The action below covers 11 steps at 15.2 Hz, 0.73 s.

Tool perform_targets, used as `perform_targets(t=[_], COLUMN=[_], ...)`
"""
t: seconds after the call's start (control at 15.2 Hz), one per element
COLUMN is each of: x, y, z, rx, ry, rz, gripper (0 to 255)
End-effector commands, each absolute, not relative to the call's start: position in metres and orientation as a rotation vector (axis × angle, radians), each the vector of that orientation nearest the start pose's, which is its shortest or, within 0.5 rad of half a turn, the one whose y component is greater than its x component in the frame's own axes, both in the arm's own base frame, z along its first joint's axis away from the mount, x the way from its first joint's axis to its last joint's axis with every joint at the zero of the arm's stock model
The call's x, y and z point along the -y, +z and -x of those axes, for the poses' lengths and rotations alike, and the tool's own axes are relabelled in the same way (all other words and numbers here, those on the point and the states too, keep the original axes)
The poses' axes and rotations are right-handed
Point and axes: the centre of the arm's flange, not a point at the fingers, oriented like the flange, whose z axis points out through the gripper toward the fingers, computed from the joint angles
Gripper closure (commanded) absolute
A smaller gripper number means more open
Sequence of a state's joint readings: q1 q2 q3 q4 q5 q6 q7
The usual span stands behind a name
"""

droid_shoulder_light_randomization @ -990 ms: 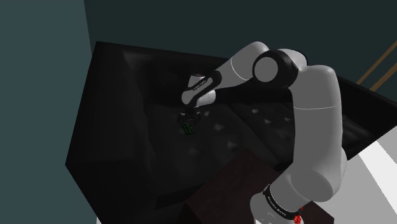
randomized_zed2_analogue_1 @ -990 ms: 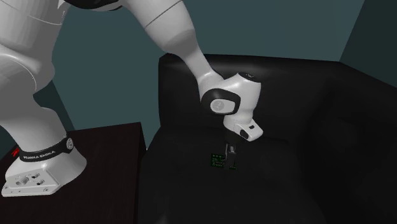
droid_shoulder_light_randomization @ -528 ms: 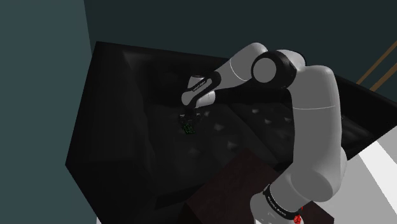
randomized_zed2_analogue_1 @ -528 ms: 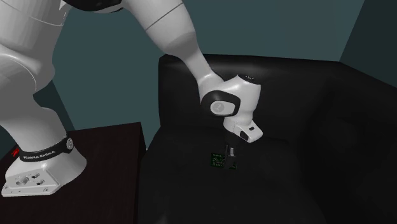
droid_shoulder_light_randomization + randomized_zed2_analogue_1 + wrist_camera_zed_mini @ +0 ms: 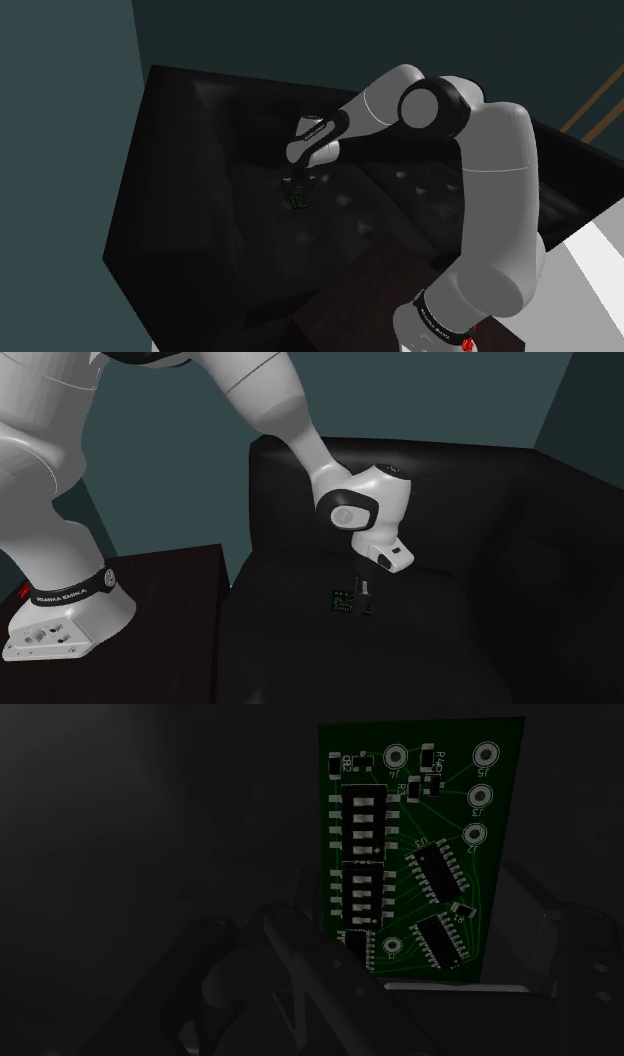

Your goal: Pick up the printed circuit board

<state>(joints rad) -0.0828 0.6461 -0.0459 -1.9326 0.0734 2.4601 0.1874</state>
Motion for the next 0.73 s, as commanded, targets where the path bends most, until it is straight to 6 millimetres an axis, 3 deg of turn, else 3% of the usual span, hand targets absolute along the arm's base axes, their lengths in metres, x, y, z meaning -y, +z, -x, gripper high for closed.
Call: perform_targets(t=[0.0, 0.66], x=[0.077, 0.077], y=[0.149, 0.201], z=[-0.6, -0.6], rx=[-0.572, -0.572], ry=[0.185, 0.185], rz=[3.072, 3.072], gripper=[255, 255])
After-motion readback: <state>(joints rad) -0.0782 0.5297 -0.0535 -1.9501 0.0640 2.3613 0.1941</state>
